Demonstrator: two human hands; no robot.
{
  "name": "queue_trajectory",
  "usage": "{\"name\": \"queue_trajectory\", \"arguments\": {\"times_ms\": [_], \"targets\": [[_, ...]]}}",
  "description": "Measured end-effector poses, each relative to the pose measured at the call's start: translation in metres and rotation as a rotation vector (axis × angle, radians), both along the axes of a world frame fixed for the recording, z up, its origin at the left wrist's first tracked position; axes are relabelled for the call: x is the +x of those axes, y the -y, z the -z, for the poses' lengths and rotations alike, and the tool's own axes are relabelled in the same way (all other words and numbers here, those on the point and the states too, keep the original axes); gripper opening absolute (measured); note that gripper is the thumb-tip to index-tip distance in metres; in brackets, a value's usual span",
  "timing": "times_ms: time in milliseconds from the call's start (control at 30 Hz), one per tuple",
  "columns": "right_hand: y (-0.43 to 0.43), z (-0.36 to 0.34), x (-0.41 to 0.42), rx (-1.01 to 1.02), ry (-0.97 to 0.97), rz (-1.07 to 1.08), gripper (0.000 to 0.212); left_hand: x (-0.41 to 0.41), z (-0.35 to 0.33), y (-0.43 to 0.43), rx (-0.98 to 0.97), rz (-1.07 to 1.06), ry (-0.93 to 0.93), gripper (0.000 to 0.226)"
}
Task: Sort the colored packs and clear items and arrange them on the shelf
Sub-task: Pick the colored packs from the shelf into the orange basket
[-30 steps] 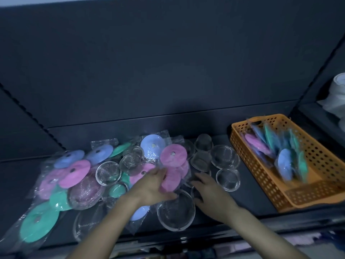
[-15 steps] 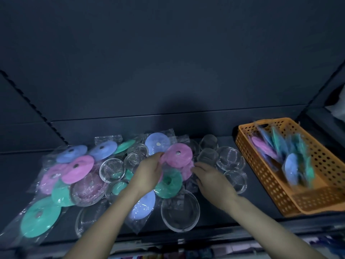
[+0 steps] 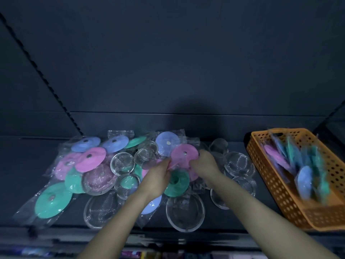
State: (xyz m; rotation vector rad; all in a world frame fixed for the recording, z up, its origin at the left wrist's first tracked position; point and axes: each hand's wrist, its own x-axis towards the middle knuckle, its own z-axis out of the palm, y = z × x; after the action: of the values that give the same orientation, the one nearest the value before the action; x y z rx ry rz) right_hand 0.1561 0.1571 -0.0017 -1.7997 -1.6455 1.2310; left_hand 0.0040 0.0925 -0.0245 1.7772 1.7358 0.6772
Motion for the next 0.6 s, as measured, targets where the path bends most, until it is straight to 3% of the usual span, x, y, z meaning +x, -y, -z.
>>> {"name": "queue_trajectory", "arguments": {"times_ms": [67, 167, 267, 333, 500, 600], "targets": [[-0.004, 0.0, 0.0, -0.07, -0.075, 0.086, 0.022, 0.0, 0.002, 0.0, -0.009, 0.002, 0.011, 0.022], [-0.01, 0.001, -0.001, -0.068, 0.001, 0.047, 0.021, 0.0, 0.004, 0.001, -0.015, 0.001, 0.031, 0.028], [-0.016, 0.001, 0.001, -0.095, 0.06, 0.0, 0.006, -0.001, 0.008, 0.001, -0.009, -0.012, 0.061, 0.032], [-0.022, 0.002, 0.004, -0.107, 0.062, 0.019, 0.016, -0.002, 0.011, 0.0, -0.018, -0.029, 0.061, 0.039], [-0.028, 0.003, 0.007, -0.141, -0.136, 0.148, 0.008, -0.005, 0.016, 0.002, 0.017, -0.045, 0.087, 0.044], [-0.025, 0.006, 0.007, -0.113, -0.214, 0.118, 0.021, -0.004, 0.014, 0.003, 0.023, -0.051, 0.105, 0.038]]}}
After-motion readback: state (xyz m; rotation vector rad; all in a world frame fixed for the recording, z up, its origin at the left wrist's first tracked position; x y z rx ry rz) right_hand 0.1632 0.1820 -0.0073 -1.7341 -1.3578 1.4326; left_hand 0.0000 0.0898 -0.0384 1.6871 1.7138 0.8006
